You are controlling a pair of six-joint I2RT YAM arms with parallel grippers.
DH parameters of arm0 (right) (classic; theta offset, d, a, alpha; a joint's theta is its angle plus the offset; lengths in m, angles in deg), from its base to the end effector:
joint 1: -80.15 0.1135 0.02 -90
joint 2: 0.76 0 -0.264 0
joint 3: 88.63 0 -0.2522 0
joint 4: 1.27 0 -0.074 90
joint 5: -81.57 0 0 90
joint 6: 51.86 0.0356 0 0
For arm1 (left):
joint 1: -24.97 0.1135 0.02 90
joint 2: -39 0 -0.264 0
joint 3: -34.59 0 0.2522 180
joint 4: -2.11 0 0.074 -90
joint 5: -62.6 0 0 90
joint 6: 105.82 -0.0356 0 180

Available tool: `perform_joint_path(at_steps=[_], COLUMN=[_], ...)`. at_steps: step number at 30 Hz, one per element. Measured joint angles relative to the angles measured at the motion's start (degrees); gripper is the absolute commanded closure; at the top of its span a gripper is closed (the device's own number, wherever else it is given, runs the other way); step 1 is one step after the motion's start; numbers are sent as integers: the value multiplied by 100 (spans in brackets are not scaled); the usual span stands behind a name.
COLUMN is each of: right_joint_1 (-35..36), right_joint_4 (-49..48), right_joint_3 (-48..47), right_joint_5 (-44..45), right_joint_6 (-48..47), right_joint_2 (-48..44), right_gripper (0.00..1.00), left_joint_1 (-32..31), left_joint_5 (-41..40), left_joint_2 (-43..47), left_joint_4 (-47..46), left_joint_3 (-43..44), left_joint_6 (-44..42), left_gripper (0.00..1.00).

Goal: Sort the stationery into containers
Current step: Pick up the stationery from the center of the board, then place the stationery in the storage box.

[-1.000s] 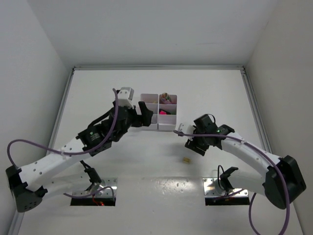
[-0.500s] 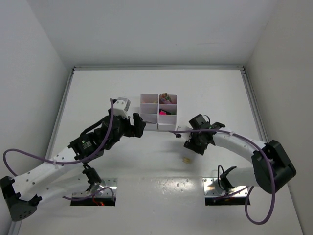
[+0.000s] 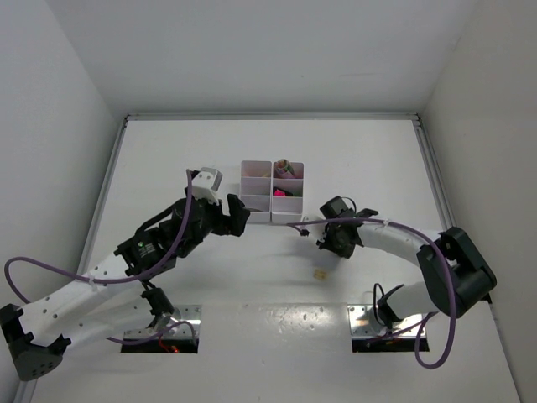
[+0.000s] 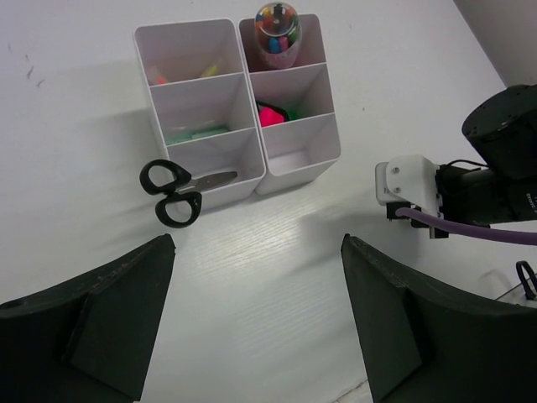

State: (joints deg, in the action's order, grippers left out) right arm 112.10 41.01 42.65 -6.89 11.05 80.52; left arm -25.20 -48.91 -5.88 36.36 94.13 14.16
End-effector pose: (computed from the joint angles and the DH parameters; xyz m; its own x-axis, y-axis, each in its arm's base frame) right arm 0.1882 0.1162 0.1329 -0.4910 -0.8427 -0.2210 -0.8386 0.5259 -0.1422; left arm 0.1239 -0.1282 0.3277 -0.4325 -0.2073 -0.8775 0.3199 0.8746 -0.3643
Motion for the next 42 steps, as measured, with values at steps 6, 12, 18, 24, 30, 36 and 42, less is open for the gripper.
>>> perform_joint_path(at_steps=[6,12,18,24,30,36,42], right_joint_1=[0,0,7,15,28,57,57], right_joint_4=[66,297,68,-221,-385,-763,-925], right_joint_3=[-9,-737,-1836,-2553,-2896,-3001,-3080], right_joint_5=[-166,-944,-1810,-2063,-2170,-2179,-2122], right_joint_6=[-2,-96,-323,-511,-579,-597,-616], right_joint_2=[-271,-990,-861,208,946,1213,1591], right_gripper=[100,100,100,98,95,85,64], left_joint_1=[0,0,0,0,0,2,-2], left_joint_5=[15,76,101,114,120,221,472], left_joint_2=[0,-42,-199,-284,-372,-378,-393], left_joint_4=[-2,-7,0,-2,0,-2,-28], left_joint_3=[0,0,0,0,0,0,0], left_joint_6=[0,-57,-107,-109,-111,-122,-129], left_gripper=[14,15,15,15,15,17,25])
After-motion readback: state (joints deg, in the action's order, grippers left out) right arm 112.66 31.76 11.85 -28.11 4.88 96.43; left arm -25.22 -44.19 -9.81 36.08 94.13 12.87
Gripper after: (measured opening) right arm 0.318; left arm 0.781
